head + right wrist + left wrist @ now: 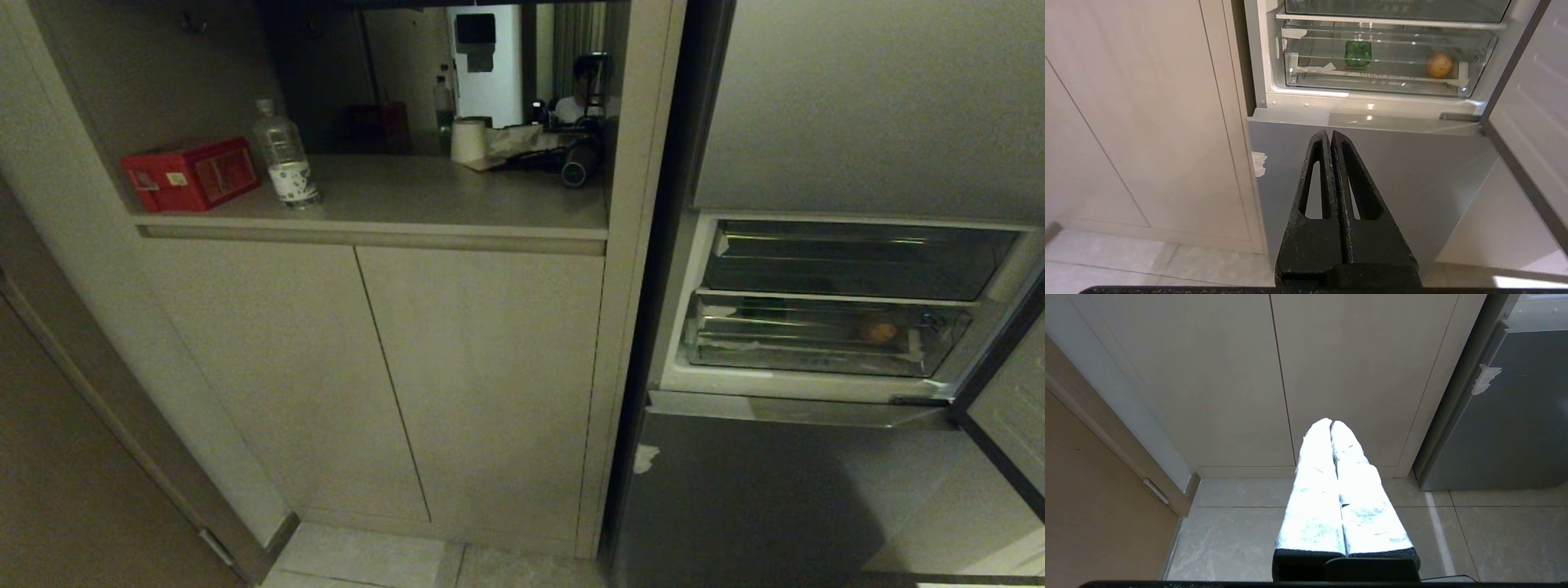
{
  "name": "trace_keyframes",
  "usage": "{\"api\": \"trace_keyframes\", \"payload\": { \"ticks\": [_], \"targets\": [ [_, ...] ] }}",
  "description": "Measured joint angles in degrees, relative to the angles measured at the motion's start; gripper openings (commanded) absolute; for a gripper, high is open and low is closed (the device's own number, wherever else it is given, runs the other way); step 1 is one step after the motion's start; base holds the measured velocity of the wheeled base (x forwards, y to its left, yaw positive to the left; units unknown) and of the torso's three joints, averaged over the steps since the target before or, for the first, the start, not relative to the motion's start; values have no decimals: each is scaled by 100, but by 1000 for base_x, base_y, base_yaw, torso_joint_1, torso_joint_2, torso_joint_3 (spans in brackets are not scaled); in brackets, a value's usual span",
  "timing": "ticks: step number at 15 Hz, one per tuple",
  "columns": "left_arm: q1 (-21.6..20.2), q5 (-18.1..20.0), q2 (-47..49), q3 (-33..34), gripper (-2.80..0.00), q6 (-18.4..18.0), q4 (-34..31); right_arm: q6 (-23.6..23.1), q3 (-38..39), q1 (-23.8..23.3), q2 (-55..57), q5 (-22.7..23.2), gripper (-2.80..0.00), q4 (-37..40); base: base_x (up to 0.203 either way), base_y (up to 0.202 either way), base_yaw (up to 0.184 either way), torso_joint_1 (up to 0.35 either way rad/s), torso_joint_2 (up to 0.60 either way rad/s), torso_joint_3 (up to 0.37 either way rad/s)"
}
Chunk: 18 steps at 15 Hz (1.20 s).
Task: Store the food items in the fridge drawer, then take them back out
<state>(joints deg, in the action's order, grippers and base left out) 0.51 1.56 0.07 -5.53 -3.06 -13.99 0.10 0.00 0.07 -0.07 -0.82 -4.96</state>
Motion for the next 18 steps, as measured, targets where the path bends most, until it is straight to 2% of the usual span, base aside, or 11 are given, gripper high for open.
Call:
{"api": "trace_keyframes", "payload": {
  "ticks": [3, 4, 7, 11, 15, 18],
  "targets": [
    [0, -1, 0, 0, -280, 0, 0, 72, -239, 0, 128, 30, -280, 22, 0, 0, 0, 0, 0, 0],
    [1, -2, 0, 0, -280, 0, 0, 193, -412, 6, 332, 55, 0, 39, 0, 0, 0, 0, 0, 0],
    [-2, -2, 0, 0, -280, 0, 0, 651, -1030, 50, 1725, 353, 0, -214, 0, 0, 0, 0, 0, 0],
    [1, 0, 0, 0, -280, 0, 0, 989, -1662, 93, 4439, 943, 0, -1450, 0, 0, 0, 0, 0, 0],
    [0, 0, 0, 0, -280, 0, 0, 1090, -1944, 111, 7296, 1147, 0, -3295, 0, 0, 0, 0, 0, 0],
    [-2, 0, 0, 0, -280, 0, 0, 1101, -2100, 116, 9151, 1000, 0, -4949, 0, 0, 0, 0, 0, 0]
  ]
}}
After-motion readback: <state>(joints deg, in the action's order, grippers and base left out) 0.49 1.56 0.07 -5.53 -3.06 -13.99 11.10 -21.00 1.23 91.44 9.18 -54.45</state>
